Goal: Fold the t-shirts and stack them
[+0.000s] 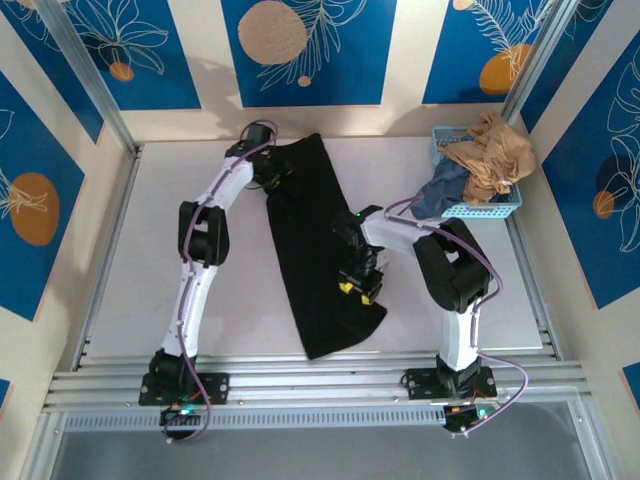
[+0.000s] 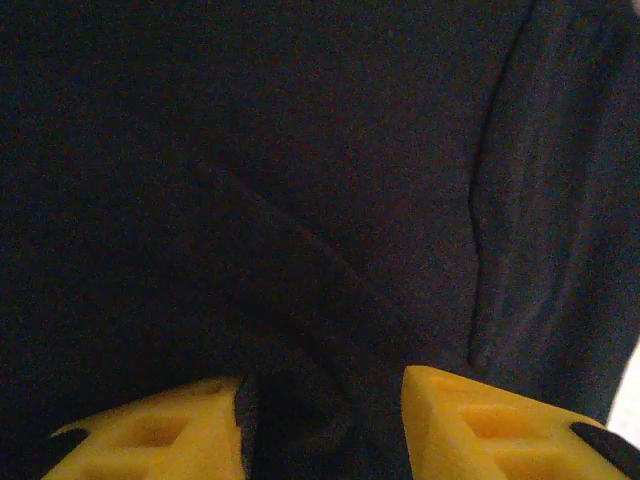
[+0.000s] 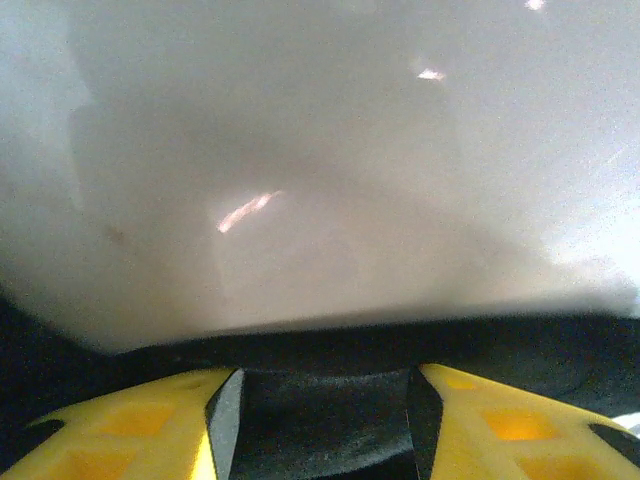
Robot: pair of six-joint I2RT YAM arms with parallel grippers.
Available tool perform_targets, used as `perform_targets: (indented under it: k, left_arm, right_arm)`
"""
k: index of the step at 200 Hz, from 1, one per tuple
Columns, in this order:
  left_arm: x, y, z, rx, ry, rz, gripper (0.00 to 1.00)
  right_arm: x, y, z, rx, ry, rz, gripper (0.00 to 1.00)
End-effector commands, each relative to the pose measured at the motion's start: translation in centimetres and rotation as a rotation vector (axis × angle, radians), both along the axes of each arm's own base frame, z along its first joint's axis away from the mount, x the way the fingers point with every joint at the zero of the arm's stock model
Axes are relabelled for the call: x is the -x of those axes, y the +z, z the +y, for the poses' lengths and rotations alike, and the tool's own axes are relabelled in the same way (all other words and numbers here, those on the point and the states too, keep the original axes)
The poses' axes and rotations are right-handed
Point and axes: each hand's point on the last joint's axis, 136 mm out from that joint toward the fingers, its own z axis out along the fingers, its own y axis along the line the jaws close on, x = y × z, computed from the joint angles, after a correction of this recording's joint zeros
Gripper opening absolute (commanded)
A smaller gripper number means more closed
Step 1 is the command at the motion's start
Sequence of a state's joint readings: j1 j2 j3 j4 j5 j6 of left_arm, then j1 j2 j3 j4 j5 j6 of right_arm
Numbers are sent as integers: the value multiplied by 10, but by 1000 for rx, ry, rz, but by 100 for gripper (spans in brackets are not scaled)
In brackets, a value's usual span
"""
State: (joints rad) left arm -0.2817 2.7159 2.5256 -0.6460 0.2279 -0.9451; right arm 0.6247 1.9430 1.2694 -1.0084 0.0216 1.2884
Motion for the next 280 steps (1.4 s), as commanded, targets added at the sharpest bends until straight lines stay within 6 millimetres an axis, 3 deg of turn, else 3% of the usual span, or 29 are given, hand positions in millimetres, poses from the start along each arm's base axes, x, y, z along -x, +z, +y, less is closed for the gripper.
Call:
perform_targets:
  k: [1,30,47,61,82,100,119,136,153,183,202,227,246,280]
  left_arm:
    - [-13,-26,-40,107,-42,-33,45]
    - [-38,-16,-50,180,-11,-142,48]
    - [-49,4,-47,193,-7,-209,54]
    - [-53,36,-42,167,-22,-276,59]
    - [-50,102,-23,42,-33,-378,70]
    - [-33,150,-4,-65,-13,-403,74]
    - [-5,181,12,-113,-6,-390,74]
    - [34,183,18,-116,-43,-315,73]
    - [92,159,21,-110,-125,-148,68]
    - [238,102,27,-34,-271,193,54]
    - [334,70,30,-9,-376,361,50]
    - [431,33,33,7,-456,520,50]
    - [465,13,37,34,-424,554,52]
    - [481,-1,22,90,-411,552,55]
  right_arm:
    - [2,-19,15,9,-116,52,51]
    - [-9,-20,28,-33,-164,33,51]
    - [-16,-13,27,-30,-166,10,52]
    - [-16,-4,26,-42,-180,-5,53]
    - [-14,18,18,-56,-199,-54,56]
    - [-11,39,9,-72,-199,-116,58]
    - [-6,57,-6,-80,-183,-181,62]
    - [2,65,-20,-105,-159,-226,63]
    - [6,66,-26,-185,-89,-292,62]
    - [13,77,-24,-360,141,-435,58]
    - [30,78,-31,-385,240,-439,52]
    - [52,63,-35,-449,254,-375,52]
    - [62,50,-36,-470,241,-323,52]
    - [67,37,-34,-478,236,-287,52]
